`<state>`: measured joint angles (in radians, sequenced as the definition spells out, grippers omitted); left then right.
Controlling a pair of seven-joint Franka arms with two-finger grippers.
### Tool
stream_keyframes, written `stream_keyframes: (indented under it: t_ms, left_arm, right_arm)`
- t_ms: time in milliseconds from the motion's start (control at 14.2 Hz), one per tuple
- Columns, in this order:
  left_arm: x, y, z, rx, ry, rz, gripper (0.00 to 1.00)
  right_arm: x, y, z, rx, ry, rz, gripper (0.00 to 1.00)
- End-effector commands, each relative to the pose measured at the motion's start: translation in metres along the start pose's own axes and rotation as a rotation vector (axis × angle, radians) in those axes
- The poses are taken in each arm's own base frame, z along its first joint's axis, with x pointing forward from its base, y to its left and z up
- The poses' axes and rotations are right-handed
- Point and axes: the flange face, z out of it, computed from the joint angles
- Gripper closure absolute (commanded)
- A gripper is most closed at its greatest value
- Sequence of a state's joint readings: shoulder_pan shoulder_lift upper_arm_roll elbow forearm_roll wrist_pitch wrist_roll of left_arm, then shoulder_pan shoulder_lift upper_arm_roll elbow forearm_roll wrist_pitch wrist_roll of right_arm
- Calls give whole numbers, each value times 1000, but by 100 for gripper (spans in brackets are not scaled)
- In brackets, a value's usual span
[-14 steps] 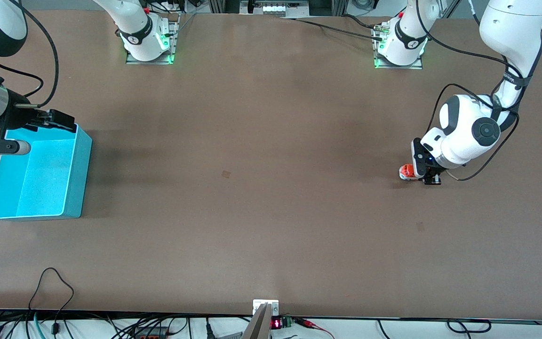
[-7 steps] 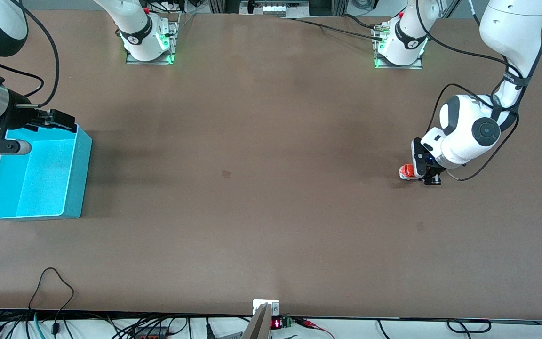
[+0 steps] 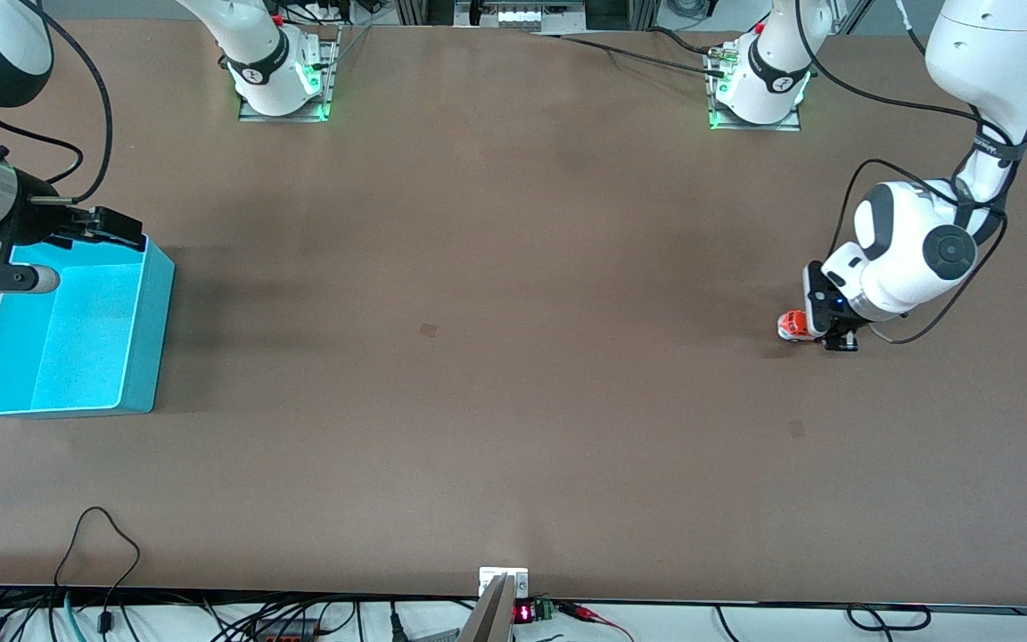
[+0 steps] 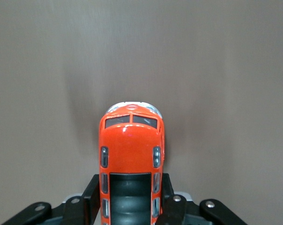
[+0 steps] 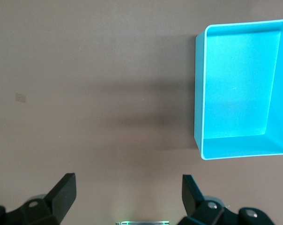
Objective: Wind up bus and store in blue box
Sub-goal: 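Drag the bus backward along the table with the left gripper, then release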
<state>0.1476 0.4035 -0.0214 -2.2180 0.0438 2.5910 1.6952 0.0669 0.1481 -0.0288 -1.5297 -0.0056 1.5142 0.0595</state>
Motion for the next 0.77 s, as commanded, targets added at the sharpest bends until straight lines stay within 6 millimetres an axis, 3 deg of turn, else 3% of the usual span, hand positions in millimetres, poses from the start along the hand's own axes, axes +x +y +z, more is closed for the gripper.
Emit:
stream_keyframes:
  t_ms: [0,352,703]
  left_arm:
    - [-38,0,36,-42,-1,38,79]
    - [-104,15,42,-43,7,-29,80]
    - [-147,21,46,-35,9,-30,80]
  right_arm:
    - [-2,1,-4,4,-5,-12,0]
    - [-2,-1,-5,5,-4,-16,0]
    - [-2,-1,-4,7,-7,-13,0]
